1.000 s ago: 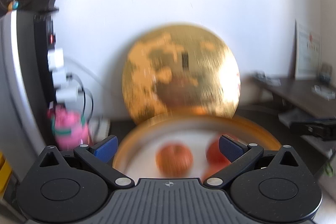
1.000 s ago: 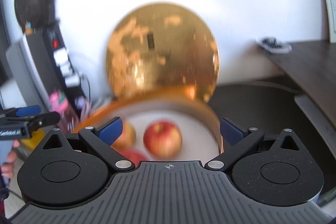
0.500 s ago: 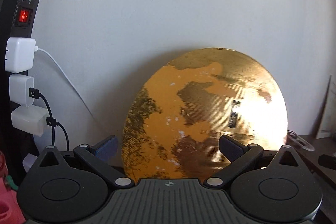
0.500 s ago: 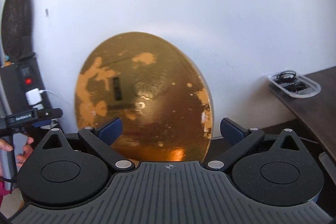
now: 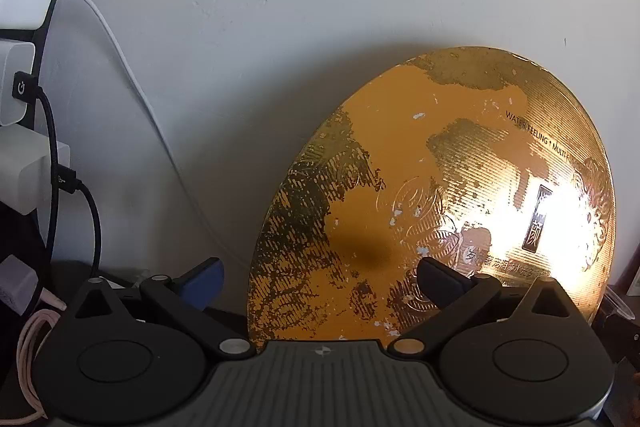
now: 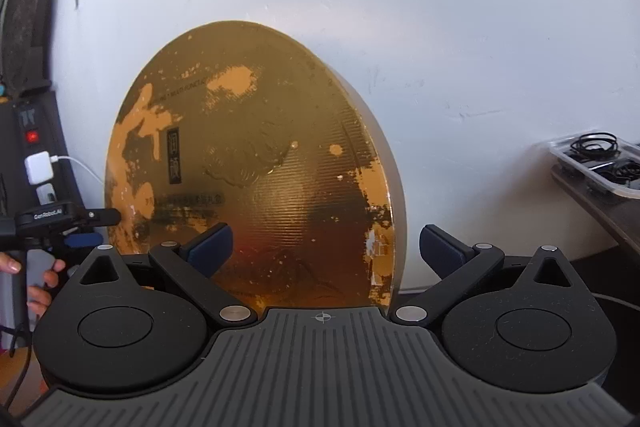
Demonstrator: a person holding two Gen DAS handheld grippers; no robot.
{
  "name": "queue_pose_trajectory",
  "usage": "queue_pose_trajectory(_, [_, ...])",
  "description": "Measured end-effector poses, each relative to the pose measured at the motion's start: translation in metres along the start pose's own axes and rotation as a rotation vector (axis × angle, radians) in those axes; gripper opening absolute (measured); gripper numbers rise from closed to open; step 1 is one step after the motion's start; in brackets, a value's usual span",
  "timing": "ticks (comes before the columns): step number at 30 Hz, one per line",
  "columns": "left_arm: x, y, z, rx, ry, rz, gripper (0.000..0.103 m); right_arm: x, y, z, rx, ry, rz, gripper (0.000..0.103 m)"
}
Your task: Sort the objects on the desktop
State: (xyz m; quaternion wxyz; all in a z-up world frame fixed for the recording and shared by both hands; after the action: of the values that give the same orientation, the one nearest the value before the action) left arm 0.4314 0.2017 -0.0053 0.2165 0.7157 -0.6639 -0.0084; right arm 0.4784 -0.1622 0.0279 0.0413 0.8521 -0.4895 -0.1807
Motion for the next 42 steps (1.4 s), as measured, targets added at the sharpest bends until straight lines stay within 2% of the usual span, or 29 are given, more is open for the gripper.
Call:
queue_pose_trajectory(4, [0.001, -0.006, 0.003, 0.015, -0.001, 0.024, 0.103, -0.001, -0.001, -0.002, 0.01, 0.015, -0.016, 0.102])
queue_pose_trajectory(9, [0.0, -0.019, 0.011, -0.008, 0.003, 0.012, 0.103, 0.006, -0.019, 0.0, 0.005, 0.009, -0.007, 0.103])
queue_pose_trajectory(19, [0.009, -0.025, 0.009, 0.059, -0.004, 0.079, 0.103, 0.016, -0.05, -0.003, 0.023, -0.016, -0.087, 0.103])
queue_pose_trajectory(27, [0.017, -0.027, 0.012, 0.077, -0.019, 0.065, 0.103, 0.016, -0.053, -0.002, 0.044, -0.022, -0.094, 0.103])
queue_pose_trajectory(31, [0.021, -0.016, 0.004, 0.145, -0.022, 0.068, 0.103, 0.006, -0.043, -0.01, 0.126, 0.031, -0.09, 0.103])
queue_pose_trajectory(35, [0.032, 0.005, -0.016, 0.238, -0.028, 0.082, 0.102, -0.008, -0.021, -0.034, 0.224, 0.063, -0.092, 0.103])
queue_pose_trajectory(39, [0.049, 0.039, -0.039, 0.331, -0.044, 0.112, 0.102, -0.023, 0.016, -0.063, 0.309, 0.091, -0.1, 0.103])
queue_pose_trajectory(42, [0.065, 0.068, -0.052, 0.36, -0.042, 0.123, 0.102, -0.036, 0.049, -0.082, 0.353, 0.1, -0.091, 0.103])
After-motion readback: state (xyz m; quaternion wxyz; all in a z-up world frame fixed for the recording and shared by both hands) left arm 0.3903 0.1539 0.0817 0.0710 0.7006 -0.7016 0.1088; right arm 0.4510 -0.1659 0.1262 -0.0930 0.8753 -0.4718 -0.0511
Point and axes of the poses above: each gripper's, at about its wrist camera, not at the fingertips, and y roughly against the way its jaws point, x to its right, z to its underside, the point moved 9 cm from there along -y, roughly the way its jaws point, and after that the axes turned 3 degrees about -y, right-handed, at the moved point
